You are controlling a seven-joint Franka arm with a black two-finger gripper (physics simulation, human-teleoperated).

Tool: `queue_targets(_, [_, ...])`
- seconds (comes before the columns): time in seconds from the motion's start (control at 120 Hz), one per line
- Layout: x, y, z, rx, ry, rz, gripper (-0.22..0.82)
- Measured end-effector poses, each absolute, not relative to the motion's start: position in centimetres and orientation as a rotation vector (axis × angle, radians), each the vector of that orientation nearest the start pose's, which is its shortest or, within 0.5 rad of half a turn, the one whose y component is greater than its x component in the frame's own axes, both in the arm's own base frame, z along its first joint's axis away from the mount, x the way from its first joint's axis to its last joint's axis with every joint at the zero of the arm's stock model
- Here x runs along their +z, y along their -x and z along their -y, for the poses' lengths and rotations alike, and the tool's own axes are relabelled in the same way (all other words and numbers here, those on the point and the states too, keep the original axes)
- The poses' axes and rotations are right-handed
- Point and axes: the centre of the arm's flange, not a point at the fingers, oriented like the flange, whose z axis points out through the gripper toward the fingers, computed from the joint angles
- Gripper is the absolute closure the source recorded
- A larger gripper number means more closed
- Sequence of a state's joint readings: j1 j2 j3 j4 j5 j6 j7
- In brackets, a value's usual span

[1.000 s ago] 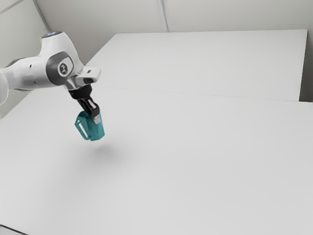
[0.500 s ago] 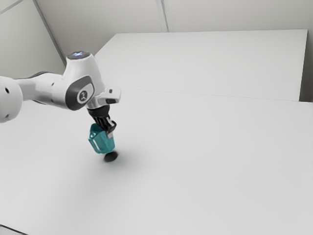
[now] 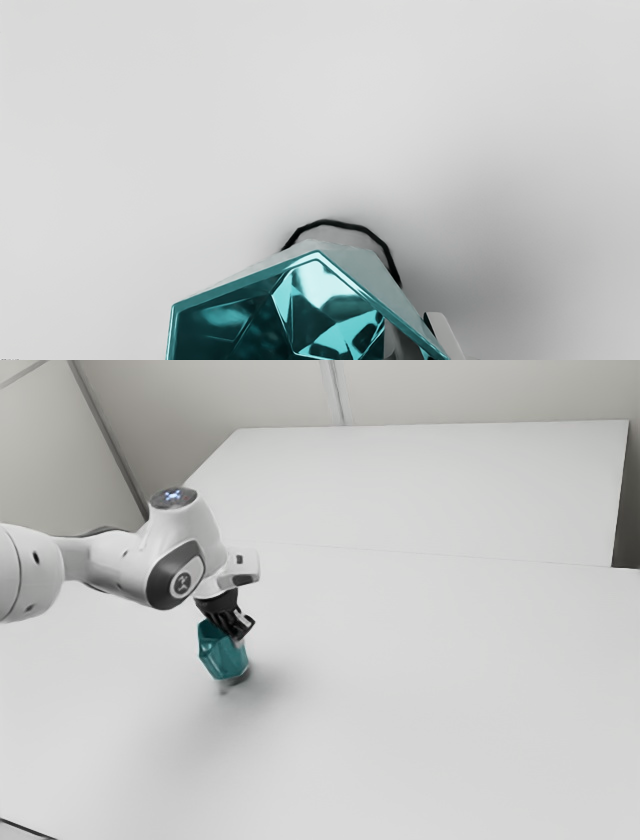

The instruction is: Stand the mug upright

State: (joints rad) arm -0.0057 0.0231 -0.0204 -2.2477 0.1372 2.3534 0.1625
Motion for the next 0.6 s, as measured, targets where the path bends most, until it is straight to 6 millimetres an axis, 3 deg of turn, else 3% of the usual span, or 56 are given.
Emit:
queue_targets(0.133, [35.9,-53.4,-0.1,-0.115,3.015,-0.349,0.75])
queue_targets(0.367, [36.3,-53.5,-3.0,-0.128,3.032,-0.217,0.29])
queue_targets(0.458, [38.0,-54.1,-3.2,-0.18,3.03,-0.194,0.2])
queue_targets(0.6, [42.2,-55.6,-2.8,-0.29,3.018,-0.18,0.11])
